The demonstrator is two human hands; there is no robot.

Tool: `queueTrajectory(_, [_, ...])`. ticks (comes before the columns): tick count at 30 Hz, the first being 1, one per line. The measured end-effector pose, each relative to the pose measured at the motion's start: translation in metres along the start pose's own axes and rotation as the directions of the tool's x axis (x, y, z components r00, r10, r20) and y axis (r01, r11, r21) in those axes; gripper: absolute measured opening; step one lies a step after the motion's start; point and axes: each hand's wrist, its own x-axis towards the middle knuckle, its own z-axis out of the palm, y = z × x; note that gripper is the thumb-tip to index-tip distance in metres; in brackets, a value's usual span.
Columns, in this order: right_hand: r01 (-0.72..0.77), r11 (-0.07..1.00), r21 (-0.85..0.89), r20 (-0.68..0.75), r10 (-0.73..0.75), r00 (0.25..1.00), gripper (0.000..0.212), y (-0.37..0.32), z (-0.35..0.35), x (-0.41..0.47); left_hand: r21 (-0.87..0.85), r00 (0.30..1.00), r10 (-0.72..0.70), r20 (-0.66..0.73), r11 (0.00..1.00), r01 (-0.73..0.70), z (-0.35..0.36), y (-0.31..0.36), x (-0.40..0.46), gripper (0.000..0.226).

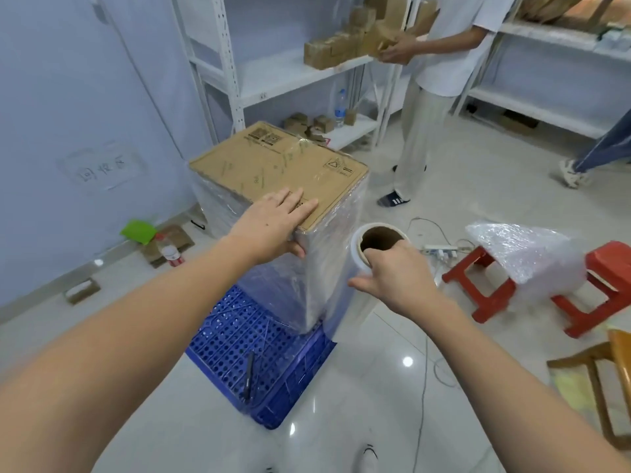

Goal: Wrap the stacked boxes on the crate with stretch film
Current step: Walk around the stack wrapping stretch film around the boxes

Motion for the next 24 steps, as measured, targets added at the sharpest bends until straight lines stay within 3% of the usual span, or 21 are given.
queueTrajectory(7, [0.164,0.984,0.065,0.138,-0.172,0.975,0.042,-0.035,-0.010,-0.021,-0.020,1.000,0.020,-0.023,1.000,-0.021,0.000,0.002,-0.007,0.112])
queueTrajectory(11, [0.245,0.962,0.118,0.137,-0.260,0.956,0.043,-0.052,-0.011,-0.024,-0.032,0.999,0.019,-0.033,0.999,-0.020,0.000,0.002,-0.009,0.112])
queueTrajectory(24, [0.247,0.969,0.012,0.233,-0.243,0.942,0.034,-0.058,-0.012,-0.017,-0.054,1.000,-0.004,-0.027,0.999,0.003,-0.003,0.004,-0.010,0.112])
